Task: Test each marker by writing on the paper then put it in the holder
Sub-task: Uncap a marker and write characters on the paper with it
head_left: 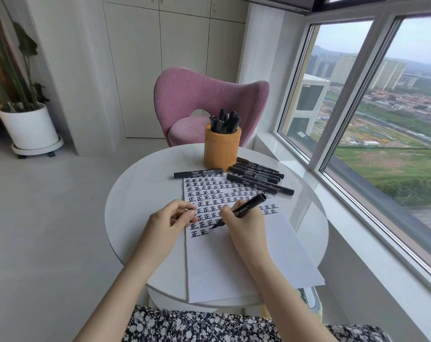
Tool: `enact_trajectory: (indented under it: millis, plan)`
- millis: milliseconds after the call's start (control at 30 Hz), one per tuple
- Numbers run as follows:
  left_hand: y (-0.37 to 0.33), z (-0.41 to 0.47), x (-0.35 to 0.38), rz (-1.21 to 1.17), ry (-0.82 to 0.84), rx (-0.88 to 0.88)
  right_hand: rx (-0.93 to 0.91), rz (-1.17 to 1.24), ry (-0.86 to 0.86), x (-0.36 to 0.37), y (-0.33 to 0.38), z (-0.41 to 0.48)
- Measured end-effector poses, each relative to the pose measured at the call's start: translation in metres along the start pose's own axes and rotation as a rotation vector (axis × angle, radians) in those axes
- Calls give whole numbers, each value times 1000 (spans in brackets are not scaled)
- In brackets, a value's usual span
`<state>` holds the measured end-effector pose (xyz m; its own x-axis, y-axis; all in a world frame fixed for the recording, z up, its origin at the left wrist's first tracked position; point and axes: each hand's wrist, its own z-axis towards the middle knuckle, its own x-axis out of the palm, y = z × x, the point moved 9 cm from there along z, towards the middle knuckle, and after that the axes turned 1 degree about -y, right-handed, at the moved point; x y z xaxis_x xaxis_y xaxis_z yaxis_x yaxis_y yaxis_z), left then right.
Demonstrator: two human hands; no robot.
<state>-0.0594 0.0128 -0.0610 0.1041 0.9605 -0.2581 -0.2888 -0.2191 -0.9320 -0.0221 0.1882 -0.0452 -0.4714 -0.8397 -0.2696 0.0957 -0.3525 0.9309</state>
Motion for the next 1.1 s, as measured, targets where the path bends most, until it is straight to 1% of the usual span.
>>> enact_trajectory:
  millis: [300, 633, 867, 1100]
  plan:
    - [1, 0, 0, 10, 1, -3, 16, 37, -4, -2, -3, 1]
    - [2, 0, -1, 18, -3, -6, 11, 26, 28, 2, -1, -1]
    - [-1, 0, 0, 15, -4, 0, 33, 16, 52, 2, -3, -1]
    - [-1, -1, 0, 26, -8, 0, 58, 31, 40, 0, -5, -1]
